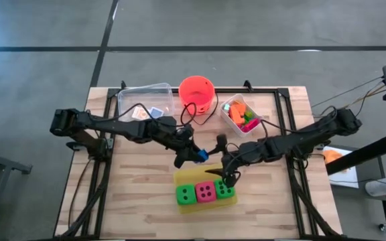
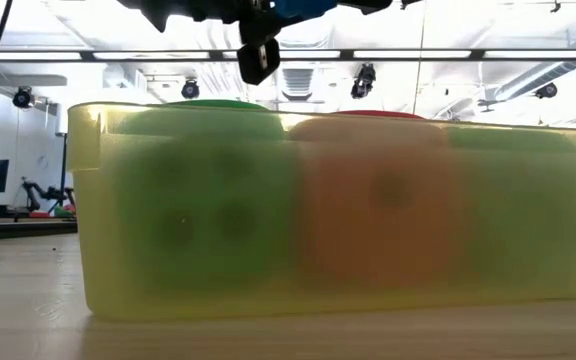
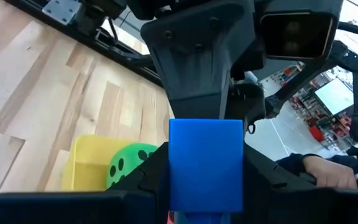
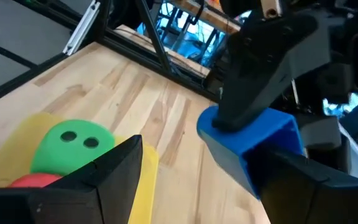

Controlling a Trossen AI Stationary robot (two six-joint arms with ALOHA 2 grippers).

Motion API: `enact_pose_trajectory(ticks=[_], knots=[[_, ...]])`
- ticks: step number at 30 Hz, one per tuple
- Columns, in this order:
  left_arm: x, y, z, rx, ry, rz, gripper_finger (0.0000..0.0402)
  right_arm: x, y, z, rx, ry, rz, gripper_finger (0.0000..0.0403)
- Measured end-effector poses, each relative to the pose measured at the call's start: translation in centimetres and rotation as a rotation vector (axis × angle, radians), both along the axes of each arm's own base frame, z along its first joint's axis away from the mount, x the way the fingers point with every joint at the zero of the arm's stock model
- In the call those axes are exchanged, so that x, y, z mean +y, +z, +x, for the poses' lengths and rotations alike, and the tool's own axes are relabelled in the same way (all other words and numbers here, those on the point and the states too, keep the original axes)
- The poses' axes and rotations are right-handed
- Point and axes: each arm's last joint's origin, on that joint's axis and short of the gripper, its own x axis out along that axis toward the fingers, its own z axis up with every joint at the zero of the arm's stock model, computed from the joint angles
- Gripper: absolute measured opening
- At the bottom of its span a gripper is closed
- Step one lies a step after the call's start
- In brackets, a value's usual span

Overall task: Pick & Place Toys
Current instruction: Put the blue game piece into the white bin

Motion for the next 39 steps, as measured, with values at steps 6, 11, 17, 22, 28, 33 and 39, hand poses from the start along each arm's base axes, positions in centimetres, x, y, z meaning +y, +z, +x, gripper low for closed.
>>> enact_pose_trajectory(ticks=[6,11,17,22,28,33,39], knots=[[0.0,0.0,0.0,0.002,0.0,-0.003,0.0119,0.2,-0.1,0.6,-0.001,0.005,-0.027,0.0236],[0.0,0.0,0.0,0.005,-0.007,-0.018,0.0119,0.1,0.1,0.6,-0.008,-0.001,-0.041,0.0141],[-0.1,0.1,0.0,0.002,-0.006,-0.031,0.0158,0.0,0.0,0.6,-0.007,0.009,-0.085,0.0023],[-0.1,0.6,0.0,-0.019,-0.003,-0.043,0.0264,0.0,-0.3,0.5,0.015,0.008,-0.086,0.0013],[-0.1,0.7,-0.2,-0.012,-0.004,-0.045,0.034,0.0,-0.3,0.6,0.012,-0.008,-0.081,0.0011],[0.0,0.8,-1.3,0.077,0.006,-0.044,0.0362,-0.4,-0.3,0.5,0.013,-0.129,-0.055,0.001],[-0.1,0.9,-3.5,0.226,0.12,0.05,0.0364,-1.8,0.2,-0.5,0.05,-0.326,0.067,0.0009]])
